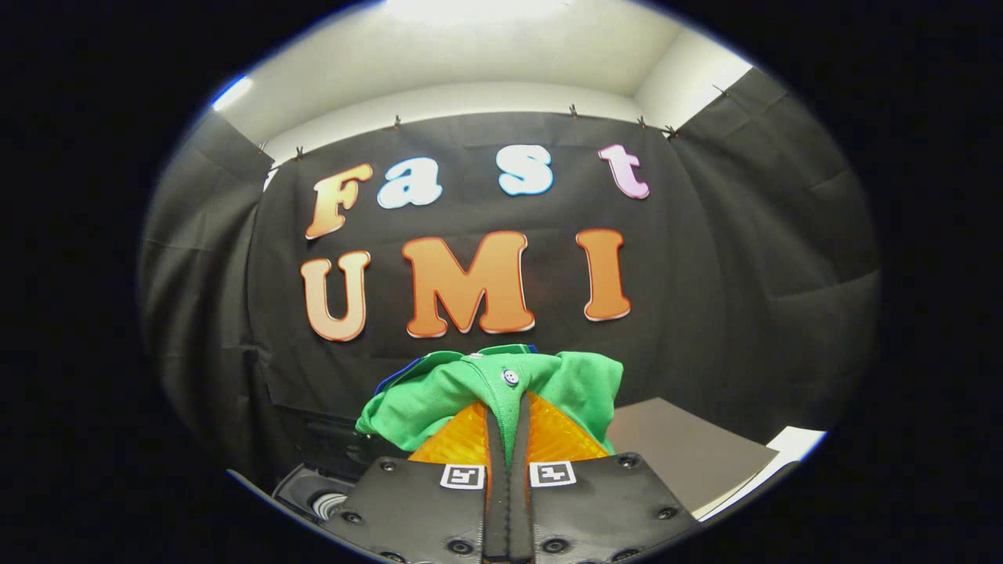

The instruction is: Put the clothes into the washing machine and then close the washing machine lid.

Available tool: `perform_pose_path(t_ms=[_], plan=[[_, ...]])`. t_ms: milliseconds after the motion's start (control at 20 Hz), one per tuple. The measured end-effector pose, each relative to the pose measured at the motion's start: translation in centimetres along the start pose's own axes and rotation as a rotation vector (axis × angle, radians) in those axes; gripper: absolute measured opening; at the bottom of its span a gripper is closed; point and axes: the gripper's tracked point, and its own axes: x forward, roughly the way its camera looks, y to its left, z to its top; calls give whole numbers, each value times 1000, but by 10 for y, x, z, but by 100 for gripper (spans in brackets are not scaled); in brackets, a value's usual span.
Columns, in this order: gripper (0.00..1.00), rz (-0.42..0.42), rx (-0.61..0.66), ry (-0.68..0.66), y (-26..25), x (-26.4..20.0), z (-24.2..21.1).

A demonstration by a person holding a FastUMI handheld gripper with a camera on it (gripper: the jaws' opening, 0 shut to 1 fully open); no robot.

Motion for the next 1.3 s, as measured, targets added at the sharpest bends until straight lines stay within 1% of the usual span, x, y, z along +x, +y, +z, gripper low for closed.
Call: perform_pose_path(t_ms=[150, 200, 300, 400, 550, 650, 800, 950, 1100, 1300], plan=[[7, 41, -1, -49, 33, -30, 34], [7, 60, -10, -64, 50, -32, 43], [8, 100, -22, -91, 78, -31, 60], [8, 146, 5, -97, 108, -30, 72], [8, 232, 76, -106, 159, -25, 81], [7, 275, 85, -103, 190, -17, 78], [8, 341, 90, -72, 241, -9, 59], [7, 389, 104, -14, 289, 5, 24], [8, 392, 89, 61, 325, 23, -27], [8, 368, 62, 167, 350, 40, -97]])
